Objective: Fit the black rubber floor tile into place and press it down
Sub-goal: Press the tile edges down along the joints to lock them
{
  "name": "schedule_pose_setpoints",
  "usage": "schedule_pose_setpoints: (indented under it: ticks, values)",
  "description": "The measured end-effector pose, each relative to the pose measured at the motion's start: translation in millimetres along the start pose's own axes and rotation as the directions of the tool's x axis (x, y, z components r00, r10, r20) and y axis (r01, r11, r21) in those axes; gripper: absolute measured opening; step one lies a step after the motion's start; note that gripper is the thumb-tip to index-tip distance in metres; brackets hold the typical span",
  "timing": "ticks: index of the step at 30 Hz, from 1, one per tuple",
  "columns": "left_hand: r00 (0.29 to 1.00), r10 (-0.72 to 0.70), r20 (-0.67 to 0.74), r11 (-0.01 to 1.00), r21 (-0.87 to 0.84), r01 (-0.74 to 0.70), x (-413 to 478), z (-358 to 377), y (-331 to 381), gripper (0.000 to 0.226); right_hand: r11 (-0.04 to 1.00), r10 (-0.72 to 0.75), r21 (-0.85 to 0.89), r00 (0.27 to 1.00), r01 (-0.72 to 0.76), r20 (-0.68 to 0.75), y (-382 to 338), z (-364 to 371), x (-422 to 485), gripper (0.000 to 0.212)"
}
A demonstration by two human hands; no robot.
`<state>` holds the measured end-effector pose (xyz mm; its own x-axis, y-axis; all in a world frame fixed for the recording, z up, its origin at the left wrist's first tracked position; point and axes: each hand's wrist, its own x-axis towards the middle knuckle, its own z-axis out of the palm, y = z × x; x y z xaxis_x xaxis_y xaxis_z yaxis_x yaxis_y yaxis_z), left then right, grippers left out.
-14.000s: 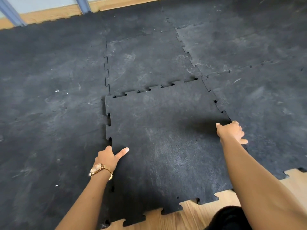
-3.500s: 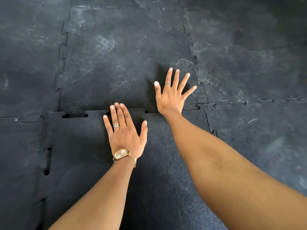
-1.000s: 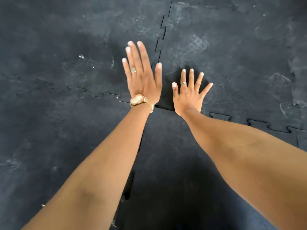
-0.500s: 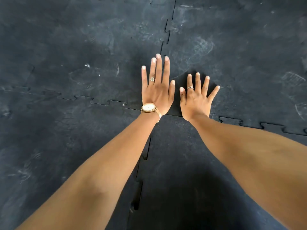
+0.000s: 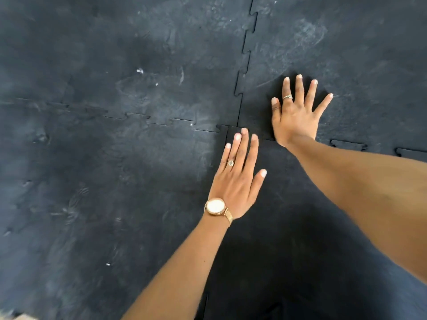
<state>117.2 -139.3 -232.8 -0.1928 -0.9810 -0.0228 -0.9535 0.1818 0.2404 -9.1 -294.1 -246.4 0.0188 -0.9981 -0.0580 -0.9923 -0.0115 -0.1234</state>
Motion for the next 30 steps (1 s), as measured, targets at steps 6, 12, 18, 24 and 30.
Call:
schedule_pose_setpoints:
  ticks: [6, 12, 18, 24, 30]
  values:
    - [1.000, -0.009, 0.026, 0.999, 0.034, 0.008, -2, 6, -2, 0.069, 1.000, -0.006, -0.001, 1.000, 0.006, 0.013, -1, -4, -1, 0.058]
    - [0.997, 0.001, 0.077, 1.000, 0.030, -0.004, 1, 4, -3, 0.069, 0.984, -0.032, 0.177, 0.999, 0.036, -0.026, 5, -10, -5, 0.057]
    - [0.996, 0.016, 0.092, 0.998, 0.059, -0.021, -2, 6, 1, 0.066, 0.964, 0.190, 0.192, 0.982, -0.184, -0.015, 5, -1, -93, 0.060]
    - [0.999, 0.045, -0.009, 0.999, 0.018, -0.045, -4, 9, -3, 0.059, 0.927, 0.312, 0.190, 0.946, -0.324, 0.091, -13, 2, -229, 0.059]
    - [0.998, 0.037, -0.053, 0.998, -0.039, -0.040, -9, 9, -4, 0.059, 0.930, 0.304, 0.130, 0.918, -0.344, 0.254, -12, 0, -224, 0.065]
